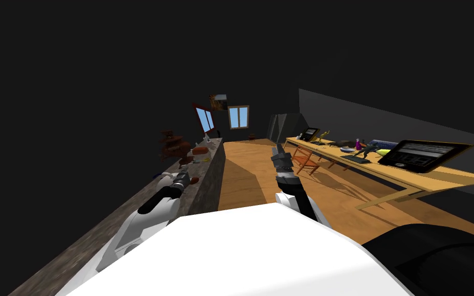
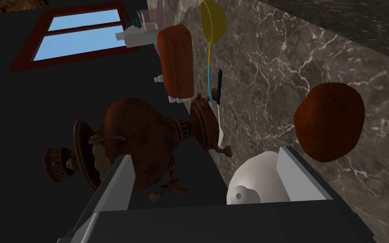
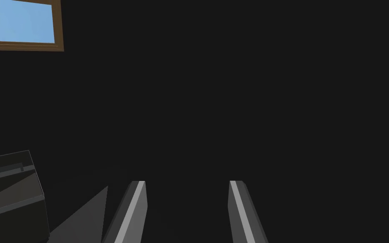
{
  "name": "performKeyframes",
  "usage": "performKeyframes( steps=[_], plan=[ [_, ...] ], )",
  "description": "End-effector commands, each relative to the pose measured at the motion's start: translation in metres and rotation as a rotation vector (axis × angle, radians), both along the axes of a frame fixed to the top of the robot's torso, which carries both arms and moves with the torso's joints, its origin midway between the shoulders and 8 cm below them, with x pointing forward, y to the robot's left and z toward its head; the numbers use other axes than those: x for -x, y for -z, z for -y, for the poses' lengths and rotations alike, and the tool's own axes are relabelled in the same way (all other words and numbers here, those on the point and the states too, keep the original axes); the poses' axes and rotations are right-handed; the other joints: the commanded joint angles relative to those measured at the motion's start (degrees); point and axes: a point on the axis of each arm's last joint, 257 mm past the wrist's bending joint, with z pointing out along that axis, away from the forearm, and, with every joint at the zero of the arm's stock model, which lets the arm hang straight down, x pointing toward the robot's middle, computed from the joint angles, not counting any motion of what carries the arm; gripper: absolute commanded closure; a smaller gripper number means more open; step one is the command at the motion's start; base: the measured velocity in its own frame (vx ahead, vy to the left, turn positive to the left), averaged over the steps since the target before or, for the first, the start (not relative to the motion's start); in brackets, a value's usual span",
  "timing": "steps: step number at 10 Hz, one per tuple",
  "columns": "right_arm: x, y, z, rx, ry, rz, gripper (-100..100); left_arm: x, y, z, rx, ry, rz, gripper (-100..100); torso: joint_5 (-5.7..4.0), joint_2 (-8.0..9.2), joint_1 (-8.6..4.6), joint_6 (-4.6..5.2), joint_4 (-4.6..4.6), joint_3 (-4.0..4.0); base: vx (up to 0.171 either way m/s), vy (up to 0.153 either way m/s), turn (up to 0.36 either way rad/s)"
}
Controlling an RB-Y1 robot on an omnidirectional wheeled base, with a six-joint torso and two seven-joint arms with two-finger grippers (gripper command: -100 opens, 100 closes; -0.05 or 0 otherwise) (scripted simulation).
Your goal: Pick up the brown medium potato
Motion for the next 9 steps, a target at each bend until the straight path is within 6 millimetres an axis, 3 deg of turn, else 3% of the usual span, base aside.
performKeyframes(
  steps=[1,9],
  plan=[
    [0.000,0.000,0.000,0.000,0.000,0.000,0,0.004,0.012,-0.001,0.013,-0.008,-0.047,-100,0.00,0.00,0.00,0.00,0.00,0.00,0.045,0.016,0.010],
    [0.000,0.000,0.000,0.000,0.000,0.000,0,0.025,0.059,-0.005,0.075,-0.025,-0.233,-100,0.00,0.01,-0.03,0.00,0.00,0.00,0.042,0.019,0.019]
  ],
)
